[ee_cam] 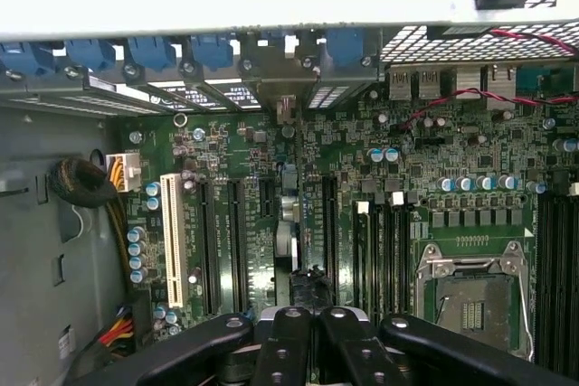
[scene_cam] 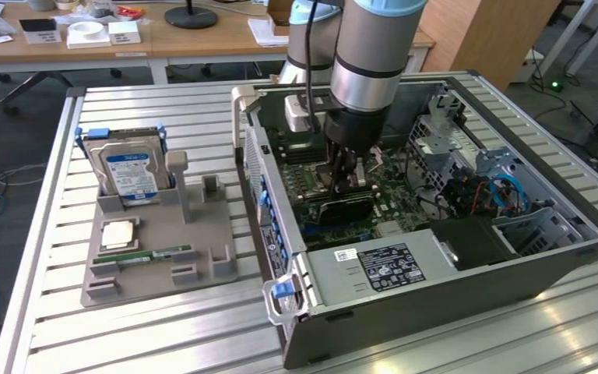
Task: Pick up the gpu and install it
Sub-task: 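Press down on the gpu until it lock into place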
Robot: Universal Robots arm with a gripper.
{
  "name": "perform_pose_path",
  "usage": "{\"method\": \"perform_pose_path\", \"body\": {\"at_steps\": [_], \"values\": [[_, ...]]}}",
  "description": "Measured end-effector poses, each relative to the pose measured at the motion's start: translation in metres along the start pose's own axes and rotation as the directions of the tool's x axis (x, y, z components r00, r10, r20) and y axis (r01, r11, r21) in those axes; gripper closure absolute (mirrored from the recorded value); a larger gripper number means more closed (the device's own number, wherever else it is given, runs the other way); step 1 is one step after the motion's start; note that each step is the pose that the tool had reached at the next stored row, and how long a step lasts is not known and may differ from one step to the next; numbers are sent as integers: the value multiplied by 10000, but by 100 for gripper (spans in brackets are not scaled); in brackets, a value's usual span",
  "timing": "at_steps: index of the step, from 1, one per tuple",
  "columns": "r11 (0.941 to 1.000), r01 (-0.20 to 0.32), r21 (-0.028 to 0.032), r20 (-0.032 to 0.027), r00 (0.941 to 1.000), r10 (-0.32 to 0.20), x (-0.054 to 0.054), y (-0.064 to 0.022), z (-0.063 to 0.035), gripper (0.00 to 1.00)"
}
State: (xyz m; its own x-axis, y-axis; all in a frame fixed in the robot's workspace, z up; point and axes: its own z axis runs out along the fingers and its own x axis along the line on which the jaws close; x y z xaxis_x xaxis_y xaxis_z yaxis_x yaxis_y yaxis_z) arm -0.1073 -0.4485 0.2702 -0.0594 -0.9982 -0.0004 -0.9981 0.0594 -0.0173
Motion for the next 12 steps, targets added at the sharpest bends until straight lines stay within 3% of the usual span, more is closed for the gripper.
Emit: {"method": "perform_pose_path", "body": {"at_steps": [12], "values": [[10000, -2, 2, 3, 10000, 2, -2, -1, 27, 89]]}}
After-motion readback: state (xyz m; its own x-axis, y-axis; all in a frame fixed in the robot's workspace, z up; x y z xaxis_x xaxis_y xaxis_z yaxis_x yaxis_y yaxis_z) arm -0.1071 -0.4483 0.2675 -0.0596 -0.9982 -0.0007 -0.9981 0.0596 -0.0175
